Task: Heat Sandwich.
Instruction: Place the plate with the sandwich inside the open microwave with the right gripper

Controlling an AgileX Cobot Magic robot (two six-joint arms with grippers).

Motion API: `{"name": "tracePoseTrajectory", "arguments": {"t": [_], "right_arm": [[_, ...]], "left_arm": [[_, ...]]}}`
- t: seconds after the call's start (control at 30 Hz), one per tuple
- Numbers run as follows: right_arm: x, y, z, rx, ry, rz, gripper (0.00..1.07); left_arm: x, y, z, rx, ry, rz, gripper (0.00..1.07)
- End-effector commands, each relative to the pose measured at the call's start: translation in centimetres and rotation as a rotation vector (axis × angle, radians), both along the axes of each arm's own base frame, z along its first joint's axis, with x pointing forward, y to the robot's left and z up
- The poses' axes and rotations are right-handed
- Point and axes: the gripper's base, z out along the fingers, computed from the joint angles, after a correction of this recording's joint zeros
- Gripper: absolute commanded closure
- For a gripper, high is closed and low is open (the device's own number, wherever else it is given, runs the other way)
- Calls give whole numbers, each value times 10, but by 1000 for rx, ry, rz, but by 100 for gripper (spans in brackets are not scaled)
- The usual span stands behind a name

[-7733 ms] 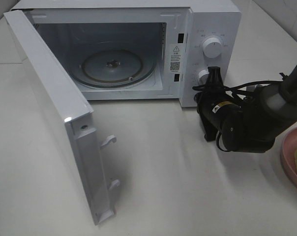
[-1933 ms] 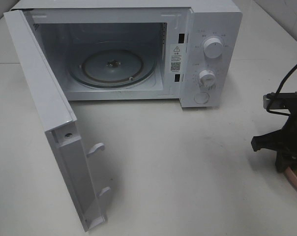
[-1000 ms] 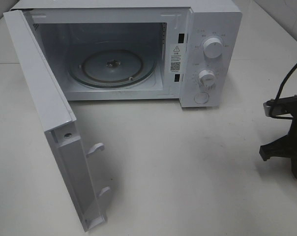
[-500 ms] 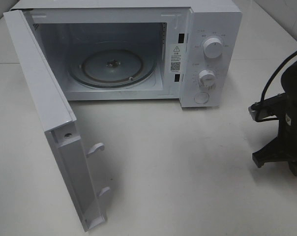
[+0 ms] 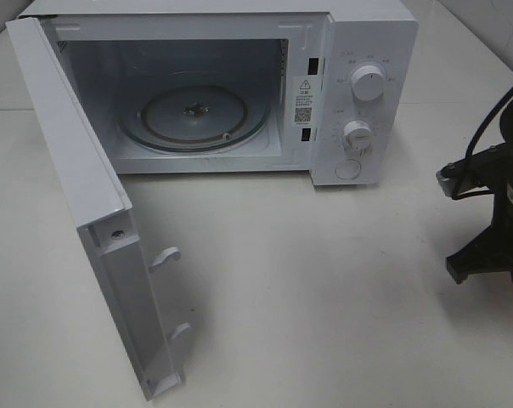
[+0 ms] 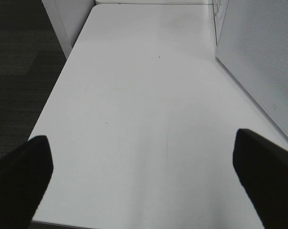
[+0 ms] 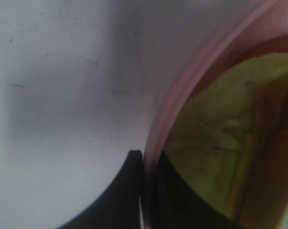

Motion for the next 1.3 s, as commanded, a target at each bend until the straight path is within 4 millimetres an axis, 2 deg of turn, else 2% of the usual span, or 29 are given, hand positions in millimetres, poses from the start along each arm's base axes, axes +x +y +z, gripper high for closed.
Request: {"name": "tracePoseTrajectory", "arguments": {"t": [0.03,0.13,0.4,0.97,1.3], "right_arm": [[-8,-1,4,-15,7,-2,107],[-19,4,10,-15,3,23,107],[-31,25,26,-7,-35,125,107],[-52,71,26,-22,-12,364,107],[-63,88,26,-27,-6,468,107]], "left_arm": [[-4,0,0,5,-37,3,9],[-4,0,0,5,-37,3,9],[-4,0,0,5,-37,3,9],[-4,0,0,5,-37,3,9],[-4,0,0,5,-37,3,9]]}}
